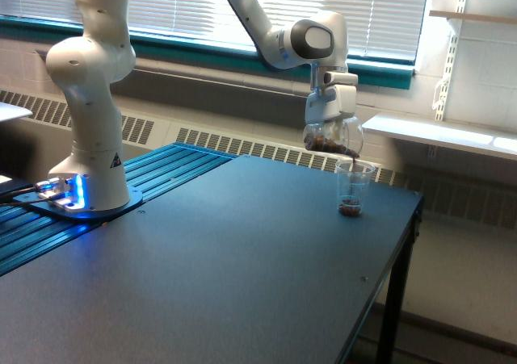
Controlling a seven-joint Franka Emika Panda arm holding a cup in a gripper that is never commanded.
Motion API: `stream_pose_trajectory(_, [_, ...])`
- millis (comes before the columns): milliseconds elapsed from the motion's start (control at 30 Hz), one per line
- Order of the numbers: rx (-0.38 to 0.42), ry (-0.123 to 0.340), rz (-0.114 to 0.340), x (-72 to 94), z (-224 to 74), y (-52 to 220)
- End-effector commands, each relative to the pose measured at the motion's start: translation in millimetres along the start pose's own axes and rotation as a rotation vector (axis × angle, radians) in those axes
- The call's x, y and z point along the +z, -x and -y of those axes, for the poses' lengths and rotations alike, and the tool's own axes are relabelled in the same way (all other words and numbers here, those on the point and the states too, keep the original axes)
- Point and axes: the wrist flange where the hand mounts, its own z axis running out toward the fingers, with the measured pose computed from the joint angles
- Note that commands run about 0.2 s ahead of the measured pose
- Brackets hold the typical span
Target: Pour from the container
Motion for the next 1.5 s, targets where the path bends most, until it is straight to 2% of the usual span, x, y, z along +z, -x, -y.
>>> stream_pose_trajectory(33, [-0.013,0.003,-0.010,-6.3,3,-4])
stream_pose_trajectory(800, [-0.058,0.051,0.020,-6.3,7,-7])
stream_pose_trajectory(1500, [-0.097,0.088,0.027,-14.3,13,-16])
